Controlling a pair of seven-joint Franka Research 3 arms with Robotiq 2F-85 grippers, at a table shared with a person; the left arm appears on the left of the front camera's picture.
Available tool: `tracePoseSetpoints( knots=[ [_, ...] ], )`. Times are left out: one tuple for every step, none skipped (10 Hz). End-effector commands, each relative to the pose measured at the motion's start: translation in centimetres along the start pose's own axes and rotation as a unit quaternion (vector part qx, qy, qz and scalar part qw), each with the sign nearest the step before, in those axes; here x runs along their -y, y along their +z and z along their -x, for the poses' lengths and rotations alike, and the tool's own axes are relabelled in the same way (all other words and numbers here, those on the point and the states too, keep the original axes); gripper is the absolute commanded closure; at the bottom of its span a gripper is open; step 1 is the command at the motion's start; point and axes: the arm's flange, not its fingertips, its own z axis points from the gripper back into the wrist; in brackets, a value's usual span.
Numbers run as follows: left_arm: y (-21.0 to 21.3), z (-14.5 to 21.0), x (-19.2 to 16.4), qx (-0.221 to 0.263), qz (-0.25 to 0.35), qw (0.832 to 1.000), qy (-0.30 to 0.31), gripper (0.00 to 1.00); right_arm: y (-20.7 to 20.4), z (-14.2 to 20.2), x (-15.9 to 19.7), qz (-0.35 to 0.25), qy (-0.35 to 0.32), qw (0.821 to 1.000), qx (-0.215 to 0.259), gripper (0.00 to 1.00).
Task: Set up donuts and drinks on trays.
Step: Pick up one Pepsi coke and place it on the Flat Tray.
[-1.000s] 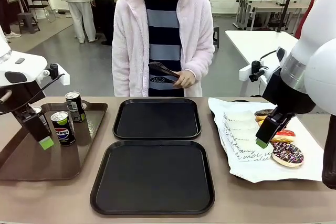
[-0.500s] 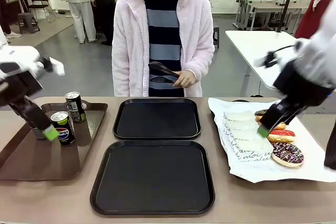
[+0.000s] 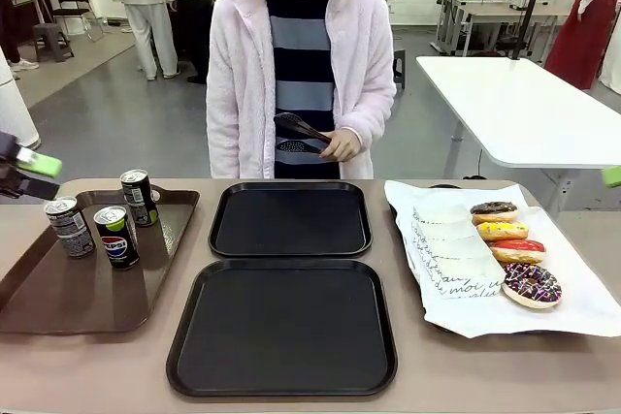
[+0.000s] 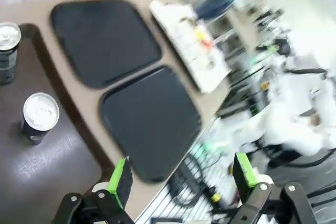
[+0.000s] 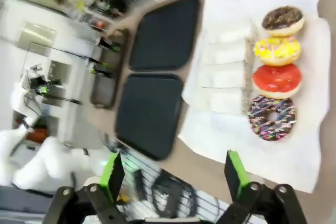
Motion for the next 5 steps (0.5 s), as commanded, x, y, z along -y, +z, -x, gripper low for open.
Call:
tracePoseSetpoints(
  knots=[
    [2.0,0.7,-4.0,0.035,0.070,0.995,0.055,0.00,-1.9,4.4,4.5,-0.157,-0.035,0.987,0.005,0.00],
    [3.3,1.5,-5.8,0.052,0.069,0.993,0.074,0.00,-1.1,4.8,6.5,-0.170,-0.042,0.984,-0.010,0.00],
    [5.0,2.6,-7.6,0.075,0.064,0.990,0.102,0.00,0.0,5.5,8.6,-0.174,-0.063,0.983,0.002,0.00],
    [6.6,3.4,-8.7,0.081,0.062,0.987,0.123,0.00,0.7,6.3,9.8,-0.171,-0.080,0.982,0.005,0.00],
    [8.1,4.0,-9.4,0.069,0.056,0.986,0.141,0.00,1.6,7.1,10.7,-0.165,-0.089,0.982,0.008,0.00]
  ],
)
